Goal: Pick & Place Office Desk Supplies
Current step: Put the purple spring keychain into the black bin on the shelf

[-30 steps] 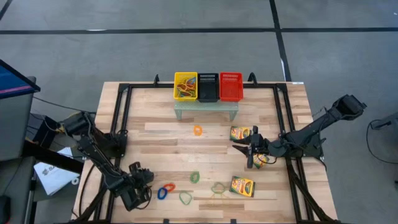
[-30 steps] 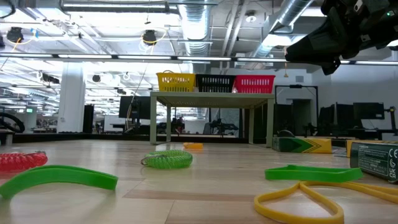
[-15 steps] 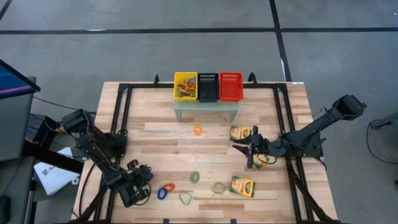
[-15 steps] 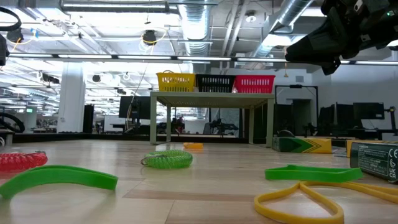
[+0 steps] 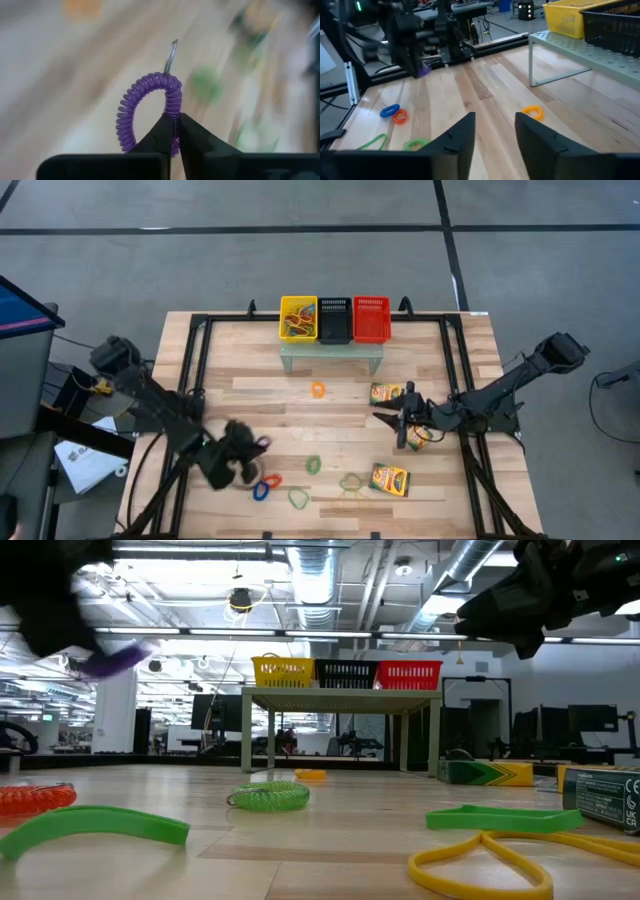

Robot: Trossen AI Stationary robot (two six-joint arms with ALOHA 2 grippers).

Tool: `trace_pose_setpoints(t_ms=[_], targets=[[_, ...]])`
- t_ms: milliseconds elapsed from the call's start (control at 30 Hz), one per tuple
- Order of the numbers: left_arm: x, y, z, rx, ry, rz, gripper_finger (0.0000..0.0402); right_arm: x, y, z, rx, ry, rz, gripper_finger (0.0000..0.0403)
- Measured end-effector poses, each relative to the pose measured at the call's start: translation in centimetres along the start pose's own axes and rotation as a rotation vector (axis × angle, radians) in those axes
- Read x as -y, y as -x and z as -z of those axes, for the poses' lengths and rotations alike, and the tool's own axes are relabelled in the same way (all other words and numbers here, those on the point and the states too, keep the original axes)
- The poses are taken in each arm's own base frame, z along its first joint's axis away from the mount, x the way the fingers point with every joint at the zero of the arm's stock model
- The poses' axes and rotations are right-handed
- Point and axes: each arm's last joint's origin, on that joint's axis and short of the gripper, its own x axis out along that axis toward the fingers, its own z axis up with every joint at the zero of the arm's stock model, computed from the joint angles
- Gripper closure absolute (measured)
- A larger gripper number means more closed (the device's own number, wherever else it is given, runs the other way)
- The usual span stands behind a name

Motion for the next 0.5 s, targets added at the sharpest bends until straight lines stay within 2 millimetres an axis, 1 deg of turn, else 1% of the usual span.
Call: trace_pose_setpoints(t_ms=[133,200,267,400,500], targets=[[0.9,-1.2,-4.8,0.185,-0.114,0.138,0.0395,0.1,-0.2,-0.4,0.023,-0.008,-0.009,0.0215],[1.3,-1.7,-7.3,0.288,-0.172,0.250,0.0394,0.0,-0.3,-0.7,0.042,0.008,-0.053,0.0192],[1.2,-2.2,-9.5,0.391,-0.228,0.346,0.0394,-0.1,-0.3,-1.2,0.072,0.025,-0.100,0.0175],[0.4,-3.1,-12.7,0.549,-0.281,0.501,0.0395,-0.3,-0.3,-1.9,0.133,0.066,-0.148,0.0159],[-0.2,-4.3,-13.9,0.598,-0.294,0.600,0.0395,-0.4,-0.2,-2.3,0.164,0.088,-0.152,0.0159]])
